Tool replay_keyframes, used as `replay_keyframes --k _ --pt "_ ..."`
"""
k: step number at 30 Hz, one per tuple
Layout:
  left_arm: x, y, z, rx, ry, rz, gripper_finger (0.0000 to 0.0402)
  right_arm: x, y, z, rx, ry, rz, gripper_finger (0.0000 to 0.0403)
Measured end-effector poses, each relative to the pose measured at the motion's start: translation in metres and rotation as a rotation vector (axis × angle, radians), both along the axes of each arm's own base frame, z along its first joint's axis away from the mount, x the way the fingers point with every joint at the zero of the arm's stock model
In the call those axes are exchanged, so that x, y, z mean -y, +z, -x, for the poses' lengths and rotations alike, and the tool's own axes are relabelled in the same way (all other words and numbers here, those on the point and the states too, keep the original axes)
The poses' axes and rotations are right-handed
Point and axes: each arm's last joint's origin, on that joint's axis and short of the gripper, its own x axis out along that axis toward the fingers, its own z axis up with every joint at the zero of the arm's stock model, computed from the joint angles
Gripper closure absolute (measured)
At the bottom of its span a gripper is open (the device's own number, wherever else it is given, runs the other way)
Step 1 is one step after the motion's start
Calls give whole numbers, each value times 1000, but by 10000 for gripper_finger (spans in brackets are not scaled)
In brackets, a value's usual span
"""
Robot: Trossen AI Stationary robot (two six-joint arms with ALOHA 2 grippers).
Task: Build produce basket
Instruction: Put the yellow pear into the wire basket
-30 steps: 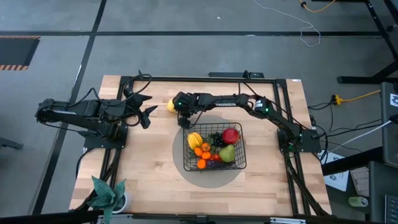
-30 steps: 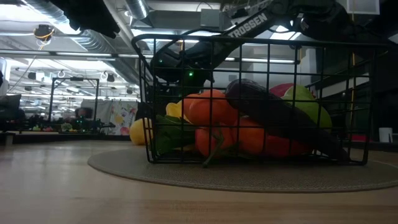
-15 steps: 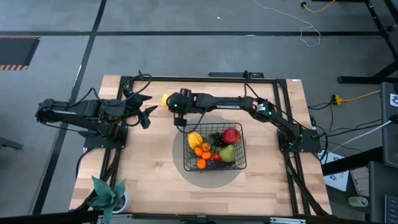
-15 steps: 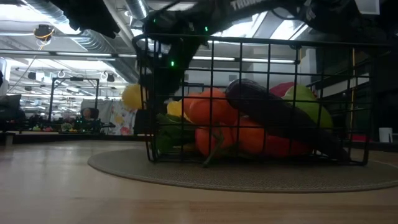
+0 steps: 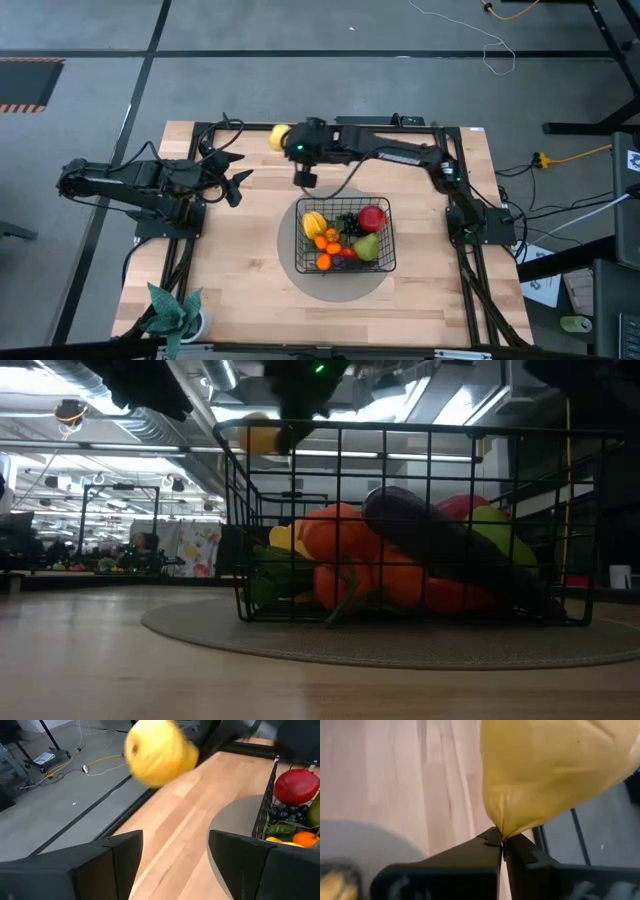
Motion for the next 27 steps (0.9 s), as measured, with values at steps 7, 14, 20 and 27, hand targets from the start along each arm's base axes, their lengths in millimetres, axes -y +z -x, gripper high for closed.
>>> replay_keyframes --k 7,14,20,27 --pt "0 0 0 1 -7 3 184 -40 34 56 -169 -15 -207 403" --pt "0 1 -1 17 -7 5 184 -106 35 79 -330 44 -360 403" --pt "0 2 -1 19 -8 5 184 -156 30 88 -407 238 -459 403" --pt "1 0 -1 29 -21 43 184 -174 9 92 -490 221 -428 382"
